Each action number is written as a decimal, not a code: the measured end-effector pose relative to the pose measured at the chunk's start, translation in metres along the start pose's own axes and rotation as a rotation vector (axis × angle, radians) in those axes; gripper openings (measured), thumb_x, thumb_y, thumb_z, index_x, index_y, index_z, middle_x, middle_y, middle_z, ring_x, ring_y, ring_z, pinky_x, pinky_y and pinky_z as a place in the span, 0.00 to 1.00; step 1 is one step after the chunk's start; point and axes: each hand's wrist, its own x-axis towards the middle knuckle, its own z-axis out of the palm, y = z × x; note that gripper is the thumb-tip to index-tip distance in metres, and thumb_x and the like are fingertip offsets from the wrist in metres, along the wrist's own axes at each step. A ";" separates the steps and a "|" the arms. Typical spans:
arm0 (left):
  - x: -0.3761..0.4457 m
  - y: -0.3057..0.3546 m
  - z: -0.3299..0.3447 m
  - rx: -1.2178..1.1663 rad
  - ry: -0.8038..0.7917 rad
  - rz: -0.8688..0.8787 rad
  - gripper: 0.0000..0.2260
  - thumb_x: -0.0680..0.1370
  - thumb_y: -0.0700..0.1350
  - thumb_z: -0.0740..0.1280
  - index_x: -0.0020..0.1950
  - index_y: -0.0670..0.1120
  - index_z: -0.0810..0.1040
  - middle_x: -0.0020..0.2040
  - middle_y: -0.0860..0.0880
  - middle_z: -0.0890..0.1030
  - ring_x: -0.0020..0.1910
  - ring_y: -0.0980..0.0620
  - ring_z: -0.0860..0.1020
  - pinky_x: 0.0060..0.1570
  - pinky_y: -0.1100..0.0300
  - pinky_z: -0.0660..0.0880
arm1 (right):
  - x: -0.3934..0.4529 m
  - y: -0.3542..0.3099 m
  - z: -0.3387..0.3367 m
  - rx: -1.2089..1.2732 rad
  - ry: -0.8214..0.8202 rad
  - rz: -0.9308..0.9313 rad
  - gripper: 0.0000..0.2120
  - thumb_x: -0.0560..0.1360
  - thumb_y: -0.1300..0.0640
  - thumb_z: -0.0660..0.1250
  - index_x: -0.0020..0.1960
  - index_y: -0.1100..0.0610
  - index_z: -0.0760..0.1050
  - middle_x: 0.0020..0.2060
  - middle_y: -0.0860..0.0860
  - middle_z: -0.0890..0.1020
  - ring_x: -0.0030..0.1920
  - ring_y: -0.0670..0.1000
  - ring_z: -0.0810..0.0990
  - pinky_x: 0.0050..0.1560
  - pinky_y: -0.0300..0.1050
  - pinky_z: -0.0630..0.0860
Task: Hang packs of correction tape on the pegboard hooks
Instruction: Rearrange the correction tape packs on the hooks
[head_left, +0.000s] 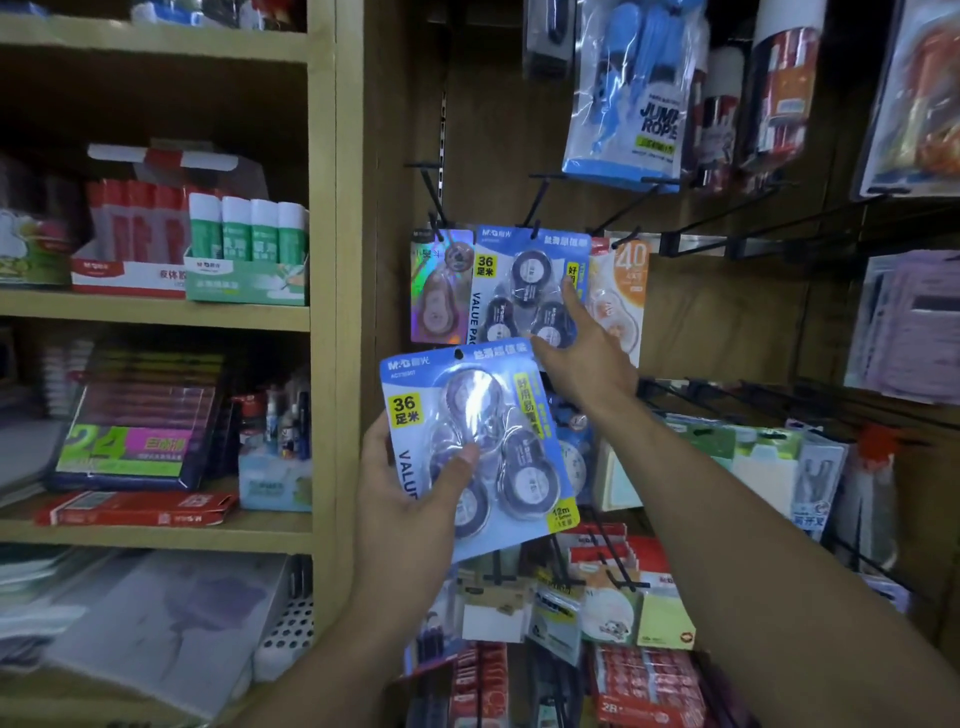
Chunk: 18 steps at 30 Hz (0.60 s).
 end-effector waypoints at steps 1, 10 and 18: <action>0.001 0.002 0.002 0.001 -0.010 0.004 0.19 0.73 0.37 0.73 0.60 0.53 0.73 0.44 0.61 0.85 0.41 0.65 0.84 0.32 0.75 0.76 | 0.000 0.001 -0.002 -0.017 -0.006 -0.006 0.38 0.76 0.35 0.65 0.80 0.32 0.47 0.68 0.52 0.79 0.64 0.60 0.79 0.53 0.53 0.74; 0.029 0.011 0.020 -0.024 -0.039 0.049 0.23 0.73 0.39 0.74 0.65 0.50 0.72 0.54 0.53 0.84 0.49 0.57 0.84 0.46 0.62 0.79 | -0.020 0.009 -0.025 0.237 0.112 -0.107 0.27 0.80 0.40 0.64 0.77 0.44 0.65 0.62 0.51 0.75 0.60 0.56 0.78 0.61 0.57 0.76; 0.090 0.025 0.056 0.029 -0.081 0.194 0.35 0.67 0.51 0.76 0.71 0.56 0.65 0.67 0.53 0.77 0.66 0.54 0.75 0.66 0.47 0.72 | -0.054 0.003 -0.038 0.602 0.015 -0.200 0.35 0.73 0.41 0.74 0.76 0.37 0.63 0.61 0.48 0.79 0.54 0.51 0.83 0.56 0.53 0.81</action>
